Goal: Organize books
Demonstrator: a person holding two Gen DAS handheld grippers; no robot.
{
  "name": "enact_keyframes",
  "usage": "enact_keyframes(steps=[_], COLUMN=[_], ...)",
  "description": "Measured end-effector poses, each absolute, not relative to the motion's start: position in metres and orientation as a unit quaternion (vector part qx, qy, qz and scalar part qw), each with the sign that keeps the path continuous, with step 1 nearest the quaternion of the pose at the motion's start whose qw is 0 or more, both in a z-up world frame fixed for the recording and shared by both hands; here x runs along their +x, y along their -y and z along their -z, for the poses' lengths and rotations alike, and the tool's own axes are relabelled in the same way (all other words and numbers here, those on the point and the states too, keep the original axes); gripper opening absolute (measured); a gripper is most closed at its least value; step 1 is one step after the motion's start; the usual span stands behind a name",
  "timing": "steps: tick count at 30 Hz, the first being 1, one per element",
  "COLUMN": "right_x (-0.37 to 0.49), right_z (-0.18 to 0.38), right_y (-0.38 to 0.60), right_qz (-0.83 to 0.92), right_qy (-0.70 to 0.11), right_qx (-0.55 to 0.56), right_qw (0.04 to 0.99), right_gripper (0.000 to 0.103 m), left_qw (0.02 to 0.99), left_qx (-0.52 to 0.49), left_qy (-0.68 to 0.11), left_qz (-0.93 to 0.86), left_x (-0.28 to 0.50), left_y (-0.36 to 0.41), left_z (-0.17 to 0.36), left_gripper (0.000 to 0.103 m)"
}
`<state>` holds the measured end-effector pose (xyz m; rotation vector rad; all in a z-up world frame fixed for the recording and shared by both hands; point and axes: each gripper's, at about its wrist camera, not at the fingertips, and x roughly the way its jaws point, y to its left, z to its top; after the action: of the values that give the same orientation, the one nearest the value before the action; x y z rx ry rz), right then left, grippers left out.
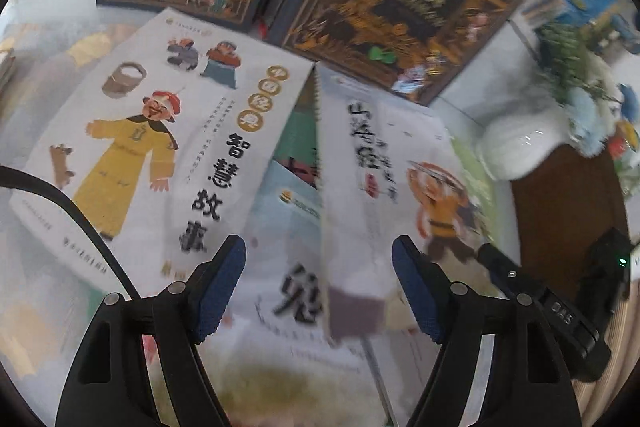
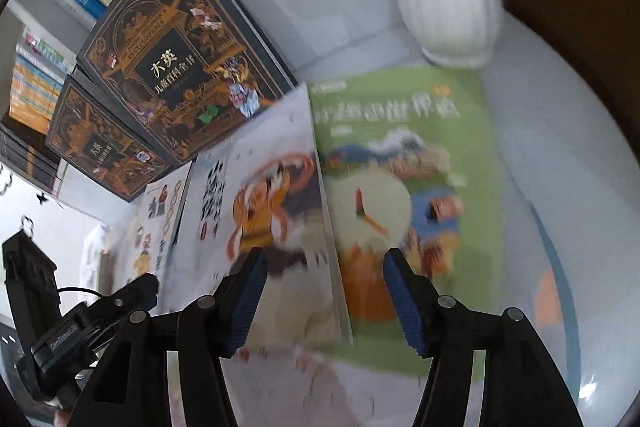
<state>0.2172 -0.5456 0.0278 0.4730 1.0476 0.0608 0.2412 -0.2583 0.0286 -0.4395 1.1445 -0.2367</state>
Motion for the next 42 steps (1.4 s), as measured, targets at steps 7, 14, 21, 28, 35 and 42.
enact_keyframes(steps=[7,14,21,28,35,42], right_x=[0.236,0.196,0.107,0.007,-0.040,-0.045], right_z=[-0.023,-0.033,-0.034,-0.019,-0.009,-0.007], right_y=[0.524,0.514,0.504,0.486,0.487,0.483], right_qz=[-0.056,-0.067,-0.101,-0.119,-0.117,-0.125], right_qy=[-0.501,-0.512,-0.546,-0.587,-0.606,-0.591], right_qx=[0.163,0.134,0.157,0.140,0.128,0.101], right_qw=[0.848,0.846,0.817,0.788,0.777,0.791], right_gripper=[0.029,0.030,0.029,0.029,0.029,0.029], left_qw=[0.802,0.819,0.797,0.764,0.762,0.764], left_qx=[-0.200,-0.123,-0.159,-0.192,-0.204,-0.227], left_qy=[-0.538,-0.527,-0.545,-0.583,-0.593,-0.584], left_qz=[0.164,0.190,0.207,0.201,0.161,0.155], left_x=[0.248,0.211,0.113,0.017,-0.035,-0.043], left_y=[0.282,0.296,0.271,0.253,0.242,0.243], left_z=[-0.024,-0.053,-0.059,-0.036,-0.018,-0.005], left_gripper=[0.059,0.059,0.059,0.059,0.033,0.032])
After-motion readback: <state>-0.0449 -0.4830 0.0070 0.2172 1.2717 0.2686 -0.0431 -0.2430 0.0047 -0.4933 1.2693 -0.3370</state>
